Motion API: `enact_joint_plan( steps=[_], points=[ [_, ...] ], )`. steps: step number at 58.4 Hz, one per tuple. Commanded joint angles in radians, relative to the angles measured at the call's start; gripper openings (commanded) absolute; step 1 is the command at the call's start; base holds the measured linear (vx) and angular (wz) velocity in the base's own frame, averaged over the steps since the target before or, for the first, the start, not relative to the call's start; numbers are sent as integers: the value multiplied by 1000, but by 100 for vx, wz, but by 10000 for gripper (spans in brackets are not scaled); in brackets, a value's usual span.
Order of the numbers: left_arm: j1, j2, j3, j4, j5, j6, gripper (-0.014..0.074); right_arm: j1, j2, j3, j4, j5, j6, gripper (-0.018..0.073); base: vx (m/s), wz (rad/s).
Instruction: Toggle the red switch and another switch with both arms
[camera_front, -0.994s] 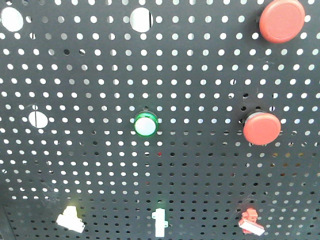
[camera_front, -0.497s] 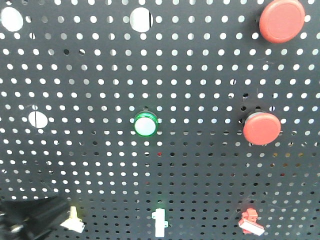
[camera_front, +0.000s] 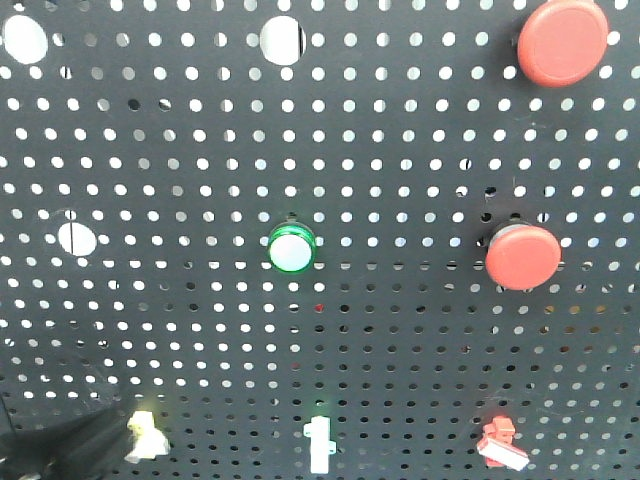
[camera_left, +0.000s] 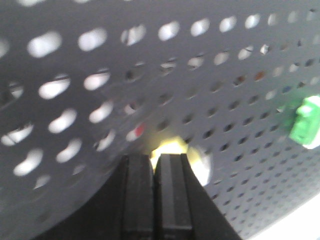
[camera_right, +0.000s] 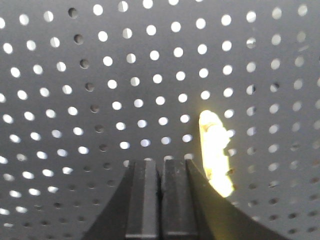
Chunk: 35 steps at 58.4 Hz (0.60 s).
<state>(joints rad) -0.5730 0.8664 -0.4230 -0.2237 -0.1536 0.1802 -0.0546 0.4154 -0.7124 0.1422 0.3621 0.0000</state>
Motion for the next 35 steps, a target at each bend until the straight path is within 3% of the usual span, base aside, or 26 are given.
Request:
enact_joint_plan(
  steps=[1,10,21,29,35],
  points=[
    [2,-10,26,-7,23,-6,3,-7,14,-33,44,-82,0,-6,0,0],
    [2,-80,71,-7,31,1,3,-7,14,-33,39,-60,-63,-6,0,0],
    [2,-195,91,-7,114,1,3,-7,43,-33,70,28,-247,-6,0,0],
    [2,-301,91,-6,191,3,3,-7,102,-33,214,91,-473,-6,0,0],
    [2,-370,91,0,236,3,3,-7,162,-33,423,120,-683,-6,0,0]
  ],
)
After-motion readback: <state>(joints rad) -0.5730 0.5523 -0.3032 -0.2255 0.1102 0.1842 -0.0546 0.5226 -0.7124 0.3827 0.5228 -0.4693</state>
